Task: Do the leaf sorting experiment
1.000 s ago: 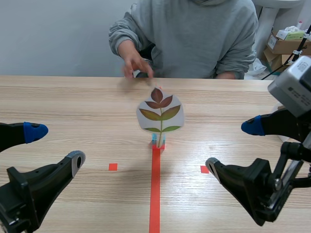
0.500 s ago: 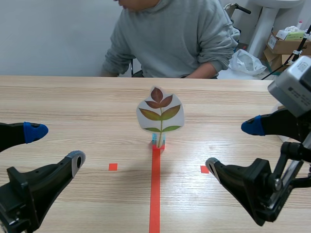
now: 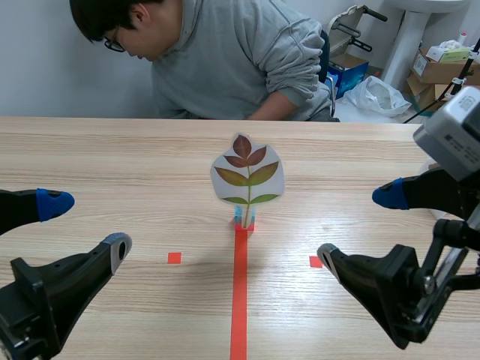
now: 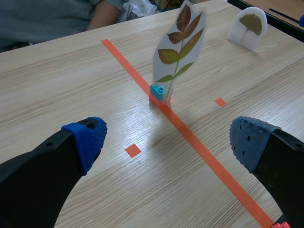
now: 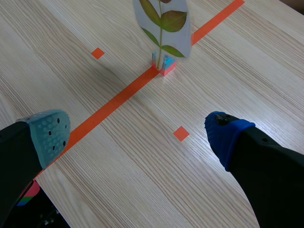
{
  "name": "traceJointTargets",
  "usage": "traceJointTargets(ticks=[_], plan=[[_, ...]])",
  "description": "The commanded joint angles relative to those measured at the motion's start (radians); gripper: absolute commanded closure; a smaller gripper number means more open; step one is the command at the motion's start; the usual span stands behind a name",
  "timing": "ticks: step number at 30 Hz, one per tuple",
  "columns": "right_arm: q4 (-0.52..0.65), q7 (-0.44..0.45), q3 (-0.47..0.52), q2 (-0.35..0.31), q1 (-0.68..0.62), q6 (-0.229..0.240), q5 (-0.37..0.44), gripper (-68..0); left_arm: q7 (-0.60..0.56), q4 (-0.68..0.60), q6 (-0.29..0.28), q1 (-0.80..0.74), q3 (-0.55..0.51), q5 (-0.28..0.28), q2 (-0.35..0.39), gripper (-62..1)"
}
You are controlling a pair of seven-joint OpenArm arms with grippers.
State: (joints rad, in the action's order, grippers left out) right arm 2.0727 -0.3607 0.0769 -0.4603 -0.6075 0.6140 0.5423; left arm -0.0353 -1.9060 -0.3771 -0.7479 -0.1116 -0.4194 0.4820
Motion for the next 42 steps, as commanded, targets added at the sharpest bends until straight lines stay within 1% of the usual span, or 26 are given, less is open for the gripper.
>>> traceJointTargets(ticks=[1,13,15,17,21,26,32,33,36,39,42], plan=[[-0.001,0.008,0.003,-0.011,0.009,-0.003,0.011,-57.8,-0.017,-0.018,-0.003,0.003,-0.006,-0.006,-0.005,-55.1],[-0.001,0.008,0.003,-0.011,0.009,-0.003,0.011,-57.8,-0.017,-0.018,-0.003,0.004,-0.006,-0.006,-0.005,-55.1],[-0.001,0.008,0.003,-0.011,0.009,-0.003,0.011,-57.8,-0.012,-0.015,-0.014,0.021,-0.006,-0.006,-0.005,-55.1],[-0.001,0.008,0.003,-0.011,0.009,-0.003,0.011,-57.8,-0.01,-0.001,-0.04,0.051,-0.006,-0.006,-0.005,-55.1],[-0.001,0.008,0.003,-0.011,0.009,-0.003,0.011,-57.8,0.034,0.057,-0.066,0.152,0.025,-0.006,0.013,-55.1],[-0.001,0.008,0.003,-0.011,0.009,-0.003,0.011,-57.8,0.033,0.195,-0.069,0.335,0.132,-0.006,0.056,-55.1],[-0.001,0.008,0.003,-0.011,0.009,-0.003,0.011,-57.8,0.032,0.44,-0.105,0.602,0.332,-0.003,0.069,-55.1],[-0.001,0.008,0.003,-0.011,0.009,-0.003,0.011,-57.8,0.032,0.477,-0.114,0.647,0.37,-0.003,0.066,-55.1],[-0.001,0.007,0.003,-0.011,0.009,-0.003,0.011,-57.8,0.032,0.576,-0.116,0.771,0.475,-0.002,0.046,-55.1],[-0.001,0.007,0.003,-0.011,0.009,-0.003,0.011,-57.8,0.032,0.67,-0.116,0.879,0.558,0.0,0.006,-55.1],[-0.001,0.007,0.003,-0.011,0.009,-0.003,0.011,-57.8,0.031,0.75,-0.116,0.961,0.613,0.029,-0.044,-55.1]])
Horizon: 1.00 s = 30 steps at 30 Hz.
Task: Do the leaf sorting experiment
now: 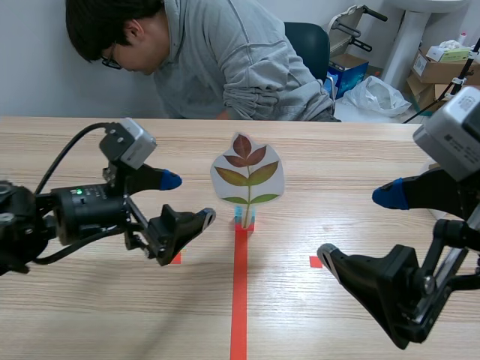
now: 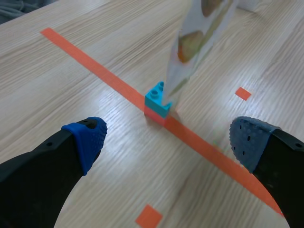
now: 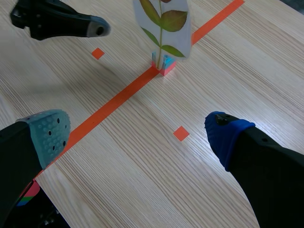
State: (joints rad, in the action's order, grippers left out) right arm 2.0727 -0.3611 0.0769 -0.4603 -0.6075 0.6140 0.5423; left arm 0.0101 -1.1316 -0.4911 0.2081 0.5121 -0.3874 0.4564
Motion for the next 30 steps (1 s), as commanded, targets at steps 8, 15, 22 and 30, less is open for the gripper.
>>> traceJointTargets(ticks=[8,15,22,30], plan=[[-0.001,0.008,0.003,-0.011,0.009,-0.003,0.01,-57.8,-0.018,0.161,-0.001,0.135,0.061,0.019,-0.155,-55.1],[-0.001,0.008,0.003,-0.011,0.01,-0.003,0.003,-57.8,-0.018,0.195,-0.002,0.15,0.064,0.061,-0.21,-55.1],[-0.001,0.008,0.003,-0.011,0.01,-0.003,0.003,-57.8,-0.016,0.195,0.002,0.15,0.063,0.074,-0.215,-55.1],[-0.001,0.008,0.003,-0.011,0.01,-0.003,0.003,-57.8,-0.013,0.195,0.009,0.15,0.063,0.138,-0.232,-55.1]])
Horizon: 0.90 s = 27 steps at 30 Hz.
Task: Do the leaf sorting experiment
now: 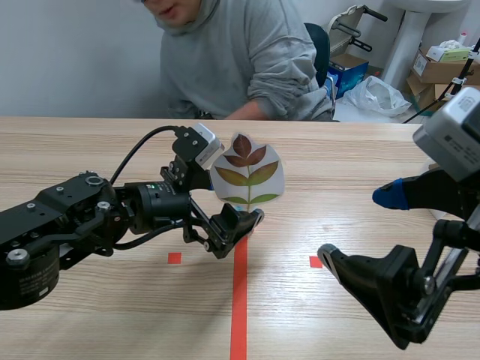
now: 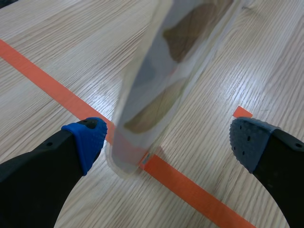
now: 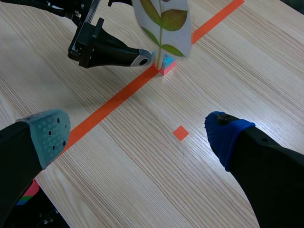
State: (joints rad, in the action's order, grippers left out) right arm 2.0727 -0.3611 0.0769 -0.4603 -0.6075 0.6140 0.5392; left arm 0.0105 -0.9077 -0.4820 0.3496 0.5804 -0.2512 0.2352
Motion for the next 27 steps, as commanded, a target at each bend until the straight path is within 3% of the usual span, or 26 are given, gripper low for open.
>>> traceJointTargets(ticks=[1,7,11,20,27], plan=[[-0.001,0.008,0.003,-0.011,0.01,-0.003,0.006,-57.8,-0.013,-0.029,0.0,0.008,-0.005,0.015,-0.012,-55.1],[-0.001,0.008,0.003,-0.011,0.01,-0.003,0.006,-57.8,-0.013,-0.029,0.001,0.008,-0.005,0.039,-0.014,-54.0],[-0.001,0.008,0.003,-0.011,0.01,-0.003,0.006,-57.8,-0.013,-0.029,0.001,0.008,-0.005,0.039,-0.014,-38.8],[-0.001,0.008,0.003,-0.011,0.01,-0.003,0.006,-57.8,-0.013,-0.029,0.001,0.008,-0.005,0.04,-0.019,-14.4],[-0.001,0.008,0.003,-0.011,0.01,-0.003,0.006,-57.8,-0.013,-0.029,0.0,0.008,-0.005,0.04,-0.019,-4.0]])
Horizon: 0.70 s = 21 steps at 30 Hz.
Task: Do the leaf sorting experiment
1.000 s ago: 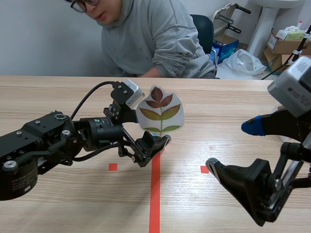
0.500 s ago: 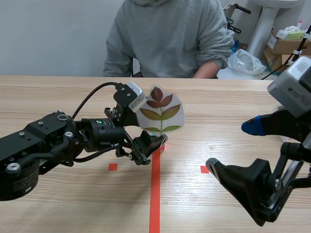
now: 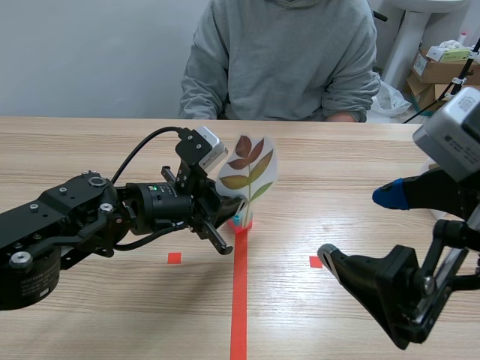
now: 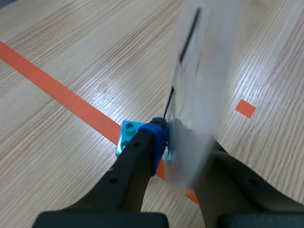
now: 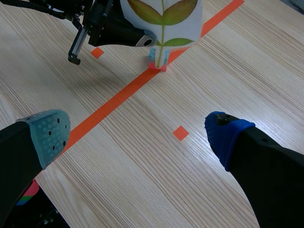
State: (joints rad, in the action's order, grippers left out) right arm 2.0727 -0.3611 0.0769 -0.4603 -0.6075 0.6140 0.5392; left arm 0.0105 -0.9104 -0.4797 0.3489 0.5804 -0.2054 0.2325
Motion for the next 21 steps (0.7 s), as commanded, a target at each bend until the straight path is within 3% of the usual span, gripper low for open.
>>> traceJointTargets(ticks=[1,9,15,21], plan=[[-0.001,0.008,0.003,-0.011,0.01,-0.003,0.006,-57.8,-0.013,-0.027,-0.002,0.009,-0.005,-0.006,-0.016,-4.0],[-0.001,0.008,0.003,-0.011,0.01,-0.003,0.006,-57.8,-0.021,-0.04,-0.001,0.009,-0.051,-0.008,-0.016,-4.0],[-0.001,0.008,0.003,-0.01,0.01,-0.003,0.006,-57.8,-0.009,-0.037,0.117,0.03,-0.273,-0.023,0.008,-4.0],[-0.001,0.008,0.003,-0.01,0.01,-0.003,0.007,-57.8,0.005,0.069,0.195,0.112,-0.377,-0.041,0.09,-4.0]])
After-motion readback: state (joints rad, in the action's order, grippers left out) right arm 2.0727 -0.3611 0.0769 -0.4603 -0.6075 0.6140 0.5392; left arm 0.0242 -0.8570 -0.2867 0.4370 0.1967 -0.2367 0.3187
